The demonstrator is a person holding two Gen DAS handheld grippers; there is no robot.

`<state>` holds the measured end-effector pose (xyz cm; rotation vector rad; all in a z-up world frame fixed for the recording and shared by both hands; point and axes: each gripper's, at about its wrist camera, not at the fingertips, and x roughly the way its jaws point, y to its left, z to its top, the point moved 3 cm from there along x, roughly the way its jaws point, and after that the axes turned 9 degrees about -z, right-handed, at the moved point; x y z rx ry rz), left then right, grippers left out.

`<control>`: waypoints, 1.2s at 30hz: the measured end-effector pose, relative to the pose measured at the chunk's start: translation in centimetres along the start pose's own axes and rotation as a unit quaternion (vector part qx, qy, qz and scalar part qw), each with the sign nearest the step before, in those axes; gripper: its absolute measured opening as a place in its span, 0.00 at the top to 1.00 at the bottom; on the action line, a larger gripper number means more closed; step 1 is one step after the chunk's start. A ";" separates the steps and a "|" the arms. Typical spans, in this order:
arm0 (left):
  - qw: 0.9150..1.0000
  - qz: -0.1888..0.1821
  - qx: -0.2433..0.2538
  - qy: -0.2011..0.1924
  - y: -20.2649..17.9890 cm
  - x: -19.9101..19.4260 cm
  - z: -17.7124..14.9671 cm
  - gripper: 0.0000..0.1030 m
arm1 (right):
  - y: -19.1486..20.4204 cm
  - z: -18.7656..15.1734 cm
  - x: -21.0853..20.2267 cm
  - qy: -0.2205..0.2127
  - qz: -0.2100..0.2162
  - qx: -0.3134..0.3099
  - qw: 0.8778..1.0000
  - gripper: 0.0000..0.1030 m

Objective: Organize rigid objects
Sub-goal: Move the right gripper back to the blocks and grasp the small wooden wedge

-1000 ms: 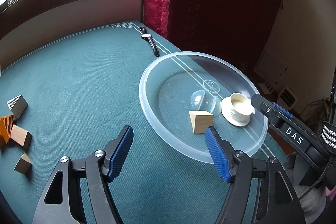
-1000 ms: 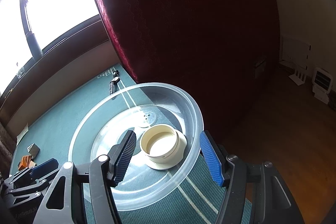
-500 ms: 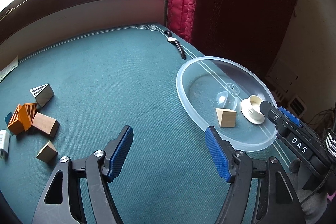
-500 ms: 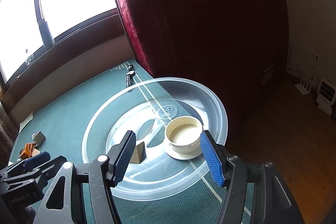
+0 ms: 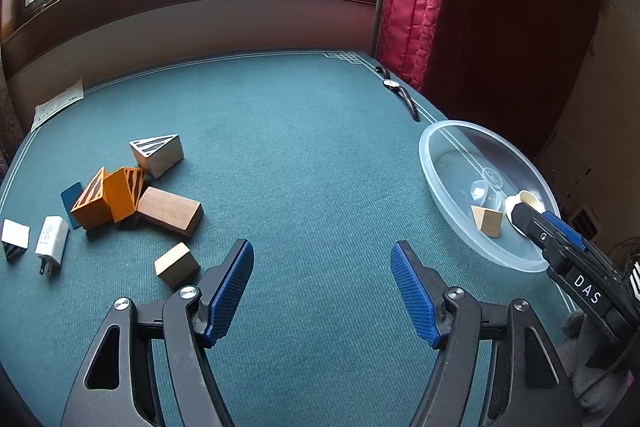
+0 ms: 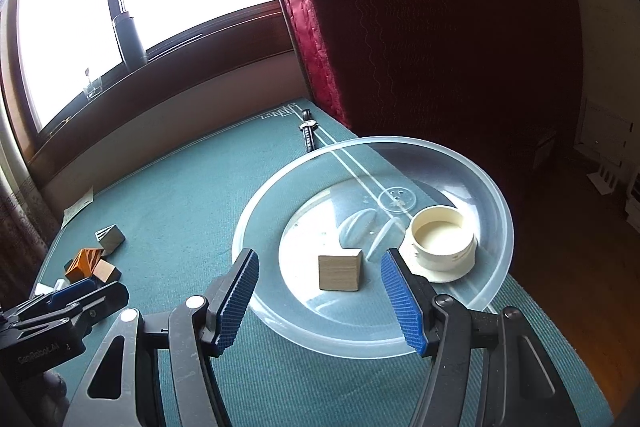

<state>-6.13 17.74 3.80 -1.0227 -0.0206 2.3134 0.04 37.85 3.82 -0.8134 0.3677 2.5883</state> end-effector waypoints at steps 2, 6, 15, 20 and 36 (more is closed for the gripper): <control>1.000 0.005 -0.007 -0.002 0.9 -0.4 -0.1 0.30 | 1.1 0.0 0.0 0.003 0.010 -0.011 1.000 0.35; 1.000 0.017 -0.025 -0.006 2.7 -1.0 -0.1 0.30 | 3.0 0.0 0.0 0.006 0.027 -0.030 0.999 0.34; 0.998 0.047 -0.048 -0.013 6.1 -2.4 -0.6 0.30 | 6.6 -0.9 0.9 0.032 0.067 -0.060 0.995 0.34; 0.996 0.060 -0.064 -0.013 7.9 -3.0 -1.0 0.30 | 8.5 -1.4 1.7 0.049 0.085 -0.072 0.993 0.34; 0.984 0.116 -0.130 -0.032 14.6 -5.9 -1.6 0.30 | 12.1 -2.0 3.8 0.092 0.123 -0.096 0.983 0.34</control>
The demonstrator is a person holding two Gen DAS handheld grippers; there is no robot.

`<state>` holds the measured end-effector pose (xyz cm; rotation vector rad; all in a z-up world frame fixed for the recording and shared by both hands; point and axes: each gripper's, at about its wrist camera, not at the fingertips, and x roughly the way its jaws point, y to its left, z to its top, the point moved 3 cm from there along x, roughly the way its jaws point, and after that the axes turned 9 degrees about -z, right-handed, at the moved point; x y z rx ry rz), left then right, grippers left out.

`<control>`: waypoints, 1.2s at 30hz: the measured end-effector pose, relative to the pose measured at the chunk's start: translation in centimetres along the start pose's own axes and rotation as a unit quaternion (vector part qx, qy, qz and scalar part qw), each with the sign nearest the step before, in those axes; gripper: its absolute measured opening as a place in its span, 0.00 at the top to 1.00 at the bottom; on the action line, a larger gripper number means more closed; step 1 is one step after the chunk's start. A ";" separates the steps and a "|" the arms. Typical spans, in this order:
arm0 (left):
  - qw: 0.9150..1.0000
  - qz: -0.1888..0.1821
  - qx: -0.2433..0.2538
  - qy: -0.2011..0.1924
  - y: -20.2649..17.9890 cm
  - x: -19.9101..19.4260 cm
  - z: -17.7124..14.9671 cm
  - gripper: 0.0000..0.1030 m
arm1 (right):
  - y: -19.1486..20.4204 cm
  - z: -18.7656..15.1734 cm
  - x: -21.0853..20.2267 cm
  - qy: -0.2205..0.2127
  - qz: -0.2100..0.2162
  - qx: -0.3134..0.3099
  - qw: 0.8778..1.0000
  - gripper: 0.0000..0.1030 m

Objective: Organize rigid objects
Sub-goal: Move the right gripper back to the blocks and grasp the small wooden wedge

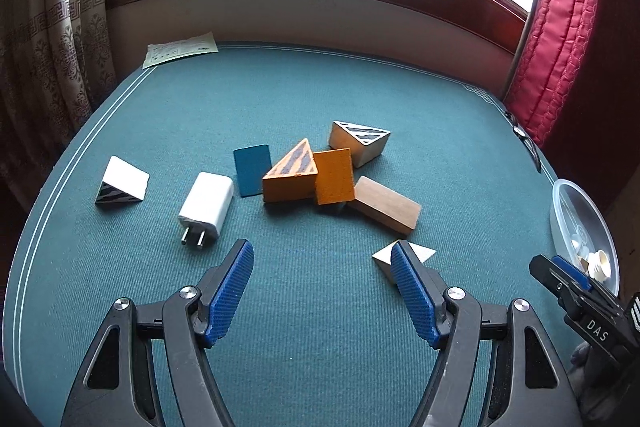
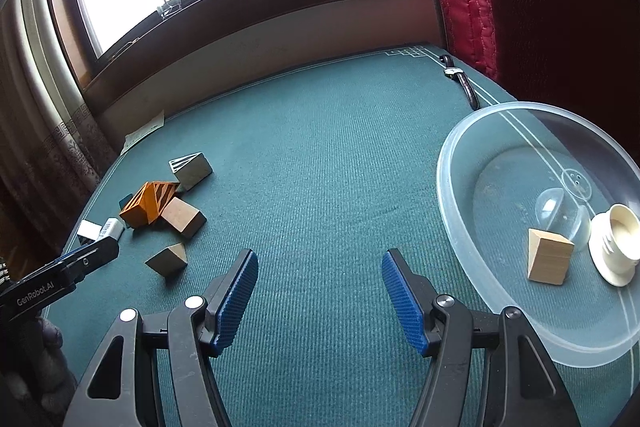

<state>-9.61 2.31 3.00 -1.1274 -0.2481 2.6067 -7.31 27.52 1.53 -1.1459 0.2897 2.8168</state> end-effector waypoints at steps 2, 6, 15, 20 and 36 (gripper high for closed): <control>1.000 0.012 -0.013 -0.005 1.4 -0.4 0.1 0.30 | 0.8 -0.2 0.1 0.004 0.007 -0.010 1.000 0.34; 0.999 0.033 -0.036 -0.012 4.1 -1.0 0.0 0.30 | 2.4 -0.7 0.3 0.011 0.022 -0.030 0.999 0.34; 0.996 0.055 -0.064 -0.014 7.6 -1.7 -0.4 0.30 | 6.7 -1.4 0.2 0.034 0.069 -0.068 0.995 0.34; 0.996 0.062 -0.065 -0.015 7.9 -1.6 -0.8 0.30 | 9.7 -1.8 0.6 0.038 0.096 -0.107 0.989 0.34; 0.995 0.078 -0.060 -0.011 8.1 -1.5 -0.8 0.30 | 13.7 -1.6 3.9 0.048 0.095 -0.161 0.981 0.62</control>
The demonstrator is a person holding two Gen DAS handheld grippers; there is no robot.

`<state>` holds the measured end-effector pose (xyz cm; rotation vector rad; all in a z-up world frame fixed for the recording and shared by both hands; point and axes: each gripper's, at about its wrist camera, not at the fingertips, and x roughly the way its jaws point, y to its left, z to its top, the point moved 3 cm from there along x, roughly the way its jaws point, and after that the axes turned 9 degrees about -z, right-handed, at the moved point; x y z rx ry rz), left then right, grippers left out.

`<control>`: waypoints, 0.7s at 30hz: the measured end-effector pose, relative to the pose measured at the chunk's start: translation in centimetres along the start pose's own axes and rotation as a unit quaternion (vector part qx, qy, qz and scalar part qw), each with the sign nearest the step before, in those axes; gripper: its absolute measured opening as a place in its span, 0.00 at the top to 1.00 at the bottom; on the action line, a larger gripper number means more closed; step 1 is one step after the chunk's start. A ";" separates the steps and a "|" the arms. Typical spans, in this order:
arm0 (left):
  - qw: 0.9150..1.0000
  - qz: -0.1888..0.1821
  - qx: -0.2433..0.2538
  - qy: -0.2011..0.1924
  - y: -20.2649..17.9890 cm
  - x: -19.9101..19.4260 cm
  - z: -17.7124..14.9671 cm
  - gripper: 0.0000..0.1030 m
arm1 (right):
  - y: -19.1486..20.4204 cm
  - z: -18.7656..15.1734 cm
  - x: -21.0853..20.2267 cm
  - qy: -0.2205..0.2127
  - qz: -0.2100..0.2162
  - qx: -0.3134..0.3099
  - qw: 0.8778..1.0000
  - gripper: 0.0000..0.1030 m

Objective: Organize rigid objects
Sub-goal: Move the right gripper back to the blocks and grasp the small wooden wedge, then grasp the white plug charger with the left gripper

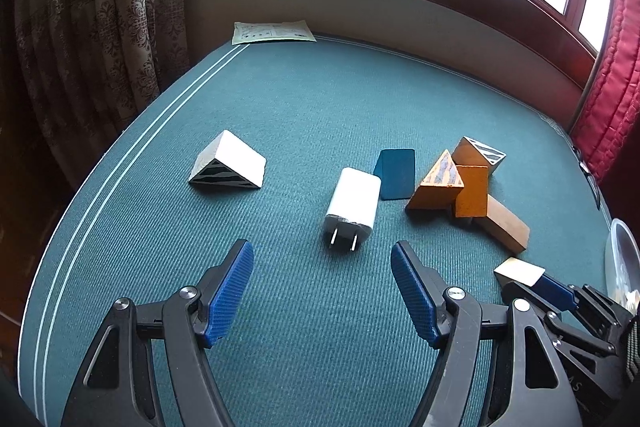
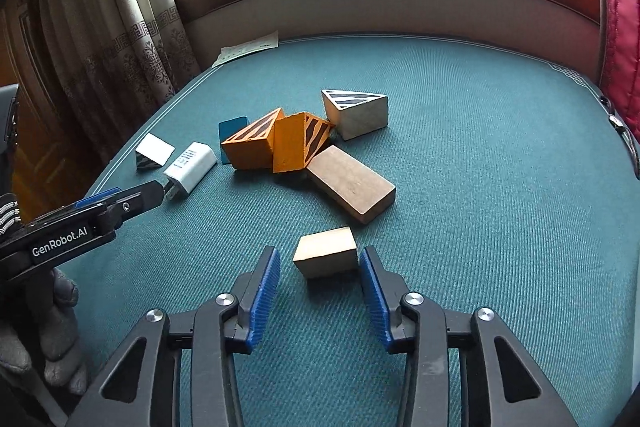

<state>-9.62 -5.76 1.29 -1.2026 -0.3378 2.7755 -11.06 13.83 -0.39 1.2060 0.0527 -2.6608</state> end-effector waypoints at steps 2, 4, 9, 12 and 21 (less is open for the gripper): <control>1.000 0.005 0.007 0.001 -0.3 0.3 0.2 0.30 | -0.2 0.0 -0.1 -0.002 -0.002 0.001 1.000 0.66; 1.000 0.010 0.014 0.001 -0.5 0.6 0.6 0.30 | -0.3 -0.2 -0.2 -0.002 -0.001 0.002 1.000 0.66; 1.000 0.016 0.025 0.001 -1.0 1.8 1.8 0.30 | -0.4 -0.9 -0.9 -0.001 -0.001 -0.003 1.000 0.67; 0.999 0.024 0.031 0.005 -1.1 3.0 2.3 0.30 | -0.6 -1.5 -1.5 -0.001 0.000 -0.001 1.000 0.67; 0.999 0.034 0.032 0.023 -0.6 6.0 2.7 0.33 | -1.3 -2.7 -2.3 -0.003 -0.004 0.013 1.000 0.67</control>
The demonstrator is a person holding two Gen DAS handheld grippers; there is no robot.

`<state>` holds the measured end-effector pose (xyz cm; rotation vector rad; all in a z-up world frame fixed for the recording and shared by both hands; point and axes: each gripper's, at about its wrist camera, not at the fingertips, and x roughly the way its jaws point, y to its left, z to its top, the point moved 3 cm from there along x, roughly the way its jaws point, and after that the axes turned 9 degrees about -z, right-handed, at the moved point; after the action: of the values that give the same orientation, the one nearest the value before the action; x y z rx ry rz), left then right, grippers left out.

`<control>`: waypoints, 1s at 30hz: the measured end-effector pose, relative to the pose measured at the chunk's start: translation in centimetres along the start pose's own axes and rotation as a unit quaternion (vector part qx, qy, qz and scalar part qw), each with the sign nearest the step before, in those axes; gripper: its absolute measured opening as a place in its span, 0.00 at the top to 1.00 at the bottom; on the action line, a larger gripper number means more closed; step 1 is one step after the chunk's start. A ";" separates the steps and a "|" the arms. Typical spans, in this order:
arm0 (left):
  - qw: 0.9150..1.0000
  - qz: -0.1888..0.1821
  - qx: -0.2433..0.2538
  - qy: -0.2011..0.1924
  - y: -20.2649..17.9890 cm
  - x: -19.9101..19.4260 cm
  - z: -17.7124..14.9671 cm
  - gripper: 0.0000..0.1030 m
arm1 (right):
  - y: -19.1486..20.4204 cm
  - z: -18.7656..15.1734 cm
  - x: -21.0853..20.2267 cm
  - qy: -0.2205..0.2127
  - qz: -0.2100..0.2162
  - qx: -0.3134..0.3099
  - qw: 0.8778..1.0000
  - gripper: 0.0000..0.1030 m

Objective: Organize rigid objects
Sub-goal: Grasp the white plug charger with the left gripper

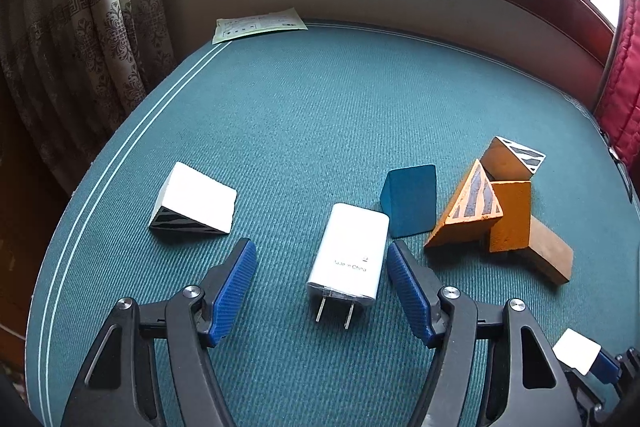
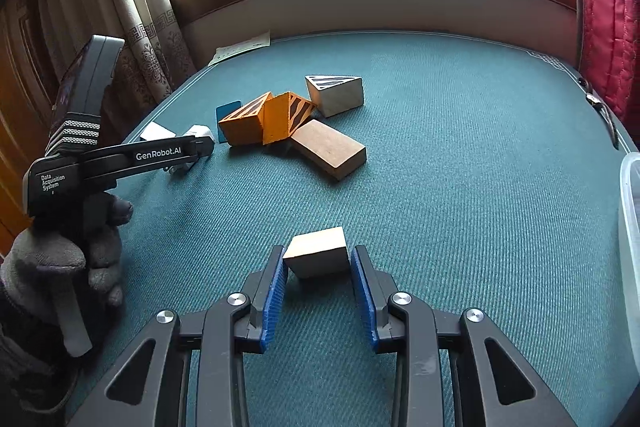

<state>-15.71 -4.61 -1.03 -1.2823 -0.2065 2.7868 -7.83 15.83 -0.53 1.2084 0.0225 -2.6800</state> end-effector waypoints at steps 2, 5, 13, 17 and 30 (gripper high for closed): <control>1.000 0.000 0.000 -0.001 0.1 0.1 0.1 0.36 | 0.0 0.0 0.0 0.000 0.000 0.000 1.000 0.67; 1.000 0.001 0.003 -0.004 0.0 0.1 0.1 0.43 | 0.1 0.0 0.0 0.000 0.001 0.001 1.000 0.66; 1.000 -0.006 0.013 -0.014 -0.4 -0.3 -0.2 0.66 | 0.1 0.1 0.1 -0.001 0.000 0.001 1.000 0.67; 1.000 -0.010 -0.001 -0.015 -0.2 -0.8 -0.6 0.70 | 0.1 0.0 0.1 -0.001 0.000 0.001 1.000 0.67; 0.999 -0.048 -0.015 -0.006 -1.5 -4.0 -3.9 0.70 | -0.2 0.1 0.0 -0.003 -0.005 0.009 1.000 0.67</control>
<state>-10.11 -3.27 -0.33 -1.2264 -0.3029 2.7210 -7.89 16.05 -0.48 1.2082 0.0043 -2.6982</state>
